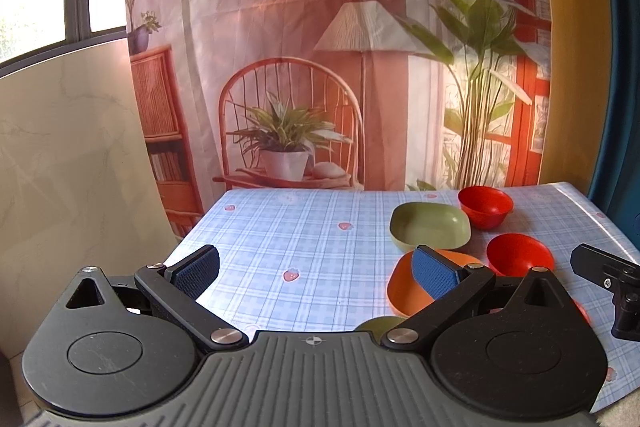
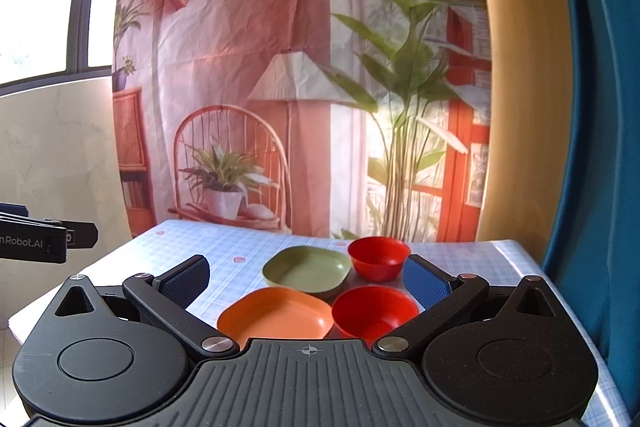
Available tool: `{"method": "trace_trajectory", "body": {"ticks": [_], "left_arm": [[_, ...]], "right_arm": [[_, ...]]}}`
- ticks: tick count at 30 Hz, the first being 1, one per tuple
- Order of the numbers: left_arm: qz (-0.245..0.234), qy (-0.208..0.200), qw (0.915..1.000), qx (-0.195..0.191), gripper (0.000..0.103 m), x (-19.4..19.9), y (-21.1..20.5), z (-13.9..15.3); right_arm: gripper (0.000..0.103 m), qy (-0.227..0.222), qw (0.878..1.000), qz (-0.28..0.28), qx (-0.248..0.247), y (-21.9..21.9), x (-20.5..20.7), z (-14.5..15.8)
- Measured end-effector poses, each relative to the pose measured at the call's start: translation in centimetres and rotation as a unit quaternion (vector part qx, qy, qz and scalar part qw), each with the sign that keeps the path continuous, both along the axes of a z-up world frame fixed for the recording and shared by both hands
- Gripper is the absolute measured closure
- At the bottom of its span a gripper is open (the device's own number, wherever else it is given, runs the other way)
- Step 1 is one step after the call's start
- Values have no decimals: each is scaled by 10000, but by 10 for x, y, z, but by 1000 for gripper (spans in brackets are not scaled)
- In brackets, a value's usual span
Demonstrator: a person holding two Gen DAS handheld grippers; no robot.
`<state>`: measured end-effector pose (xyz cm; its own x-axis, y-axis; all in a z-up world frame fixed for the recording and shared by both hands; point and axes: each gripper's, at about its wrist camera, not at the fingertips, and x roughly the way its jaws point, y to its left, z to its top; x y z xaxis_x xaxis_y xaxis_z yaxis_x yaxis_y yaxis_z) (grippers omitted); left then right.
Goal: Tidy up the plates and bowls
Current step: 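Move the left gripper toward the rim of the nearest green plate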
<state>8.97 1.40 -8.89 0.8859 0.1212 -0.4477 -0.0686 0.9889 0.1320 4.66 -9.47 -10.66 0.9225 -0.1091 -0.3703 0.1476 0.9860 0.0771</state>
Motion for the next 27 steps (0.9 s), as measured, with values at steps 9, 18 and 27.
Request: {"method": "trace_trajectory", "body": {"ticks": [9,18,27], "left_arm": [[-27,377,9990,230,0,22,7,-34],[52,754,9969,218,0,42,21,-59],[-254,1202,9924,-45,2,59,27,-90]], "right_arm": [[0,448,9988,201,-1,14,31,-41],[0,874,9958,241,-111,27,46,-79],[4,1371,9888,547,214,34,62,-101]]}}
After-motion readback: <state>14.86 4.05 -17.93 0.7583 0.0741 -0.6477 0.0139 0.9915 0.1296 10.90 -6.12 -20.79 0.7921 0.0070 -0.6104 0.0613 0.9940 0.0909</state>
